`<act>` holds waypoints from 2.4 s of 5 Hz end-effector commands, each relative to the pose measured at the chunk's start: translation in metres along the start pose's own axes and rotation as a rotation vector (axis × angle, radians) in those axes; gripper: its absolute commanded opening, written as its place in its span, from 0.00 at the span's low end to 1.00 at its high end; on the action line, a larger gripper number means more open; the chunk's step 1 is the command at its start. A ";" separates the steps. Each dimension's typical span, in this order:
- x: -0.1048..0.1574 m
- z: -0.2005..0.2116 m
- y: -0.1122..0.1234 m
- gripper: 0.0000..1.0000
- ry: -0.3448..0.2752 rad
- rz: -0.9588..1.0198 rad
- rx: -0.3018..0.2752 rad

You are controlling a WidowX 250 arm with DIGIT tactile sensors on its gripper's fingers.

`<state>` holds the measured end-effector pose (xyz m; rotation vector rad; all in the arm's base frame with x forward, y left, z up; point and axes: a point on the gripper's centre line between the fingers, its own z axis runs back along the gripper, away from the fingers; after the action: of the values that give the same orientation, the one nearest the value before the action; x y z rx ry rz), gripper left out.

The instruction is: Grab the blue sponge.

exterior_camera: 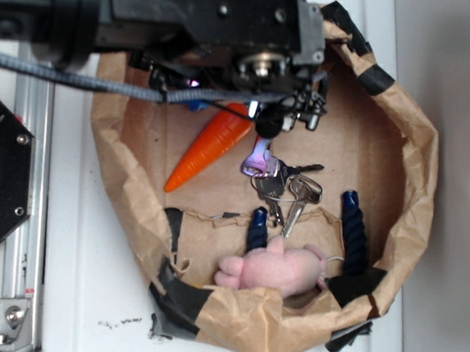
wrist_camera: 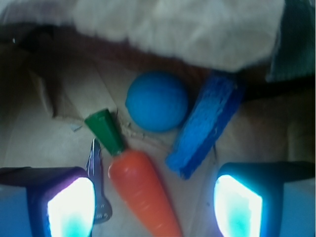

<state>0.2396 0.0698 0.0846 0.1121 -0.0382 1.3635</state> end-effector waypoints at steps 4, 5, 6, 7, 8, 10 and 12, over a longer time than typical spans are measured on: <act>-0.001 -0.010 0.038 1.00 -0.103 0.018 -0.024; 0.009 -0.017 0.050 1.00 -0.090 0.039 -0.011; 0.023 -0.025 0.056 1.00 -0.104 0.064 0.010; 0.027 -0.029 0.058 1.00 -0.088 0.099 0.026; 0.027 -0.031 0.050 1.00 -0.075 0.100 0.046; 0.026 -0.042 0.045 1.00 -0.011 0.101 -0.021; 0.023 -0.054 0.047 1.00 0.057 0.196 -0.221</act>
<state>0.2144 0.1064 0.0321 -0.1209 -0.1337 1.5190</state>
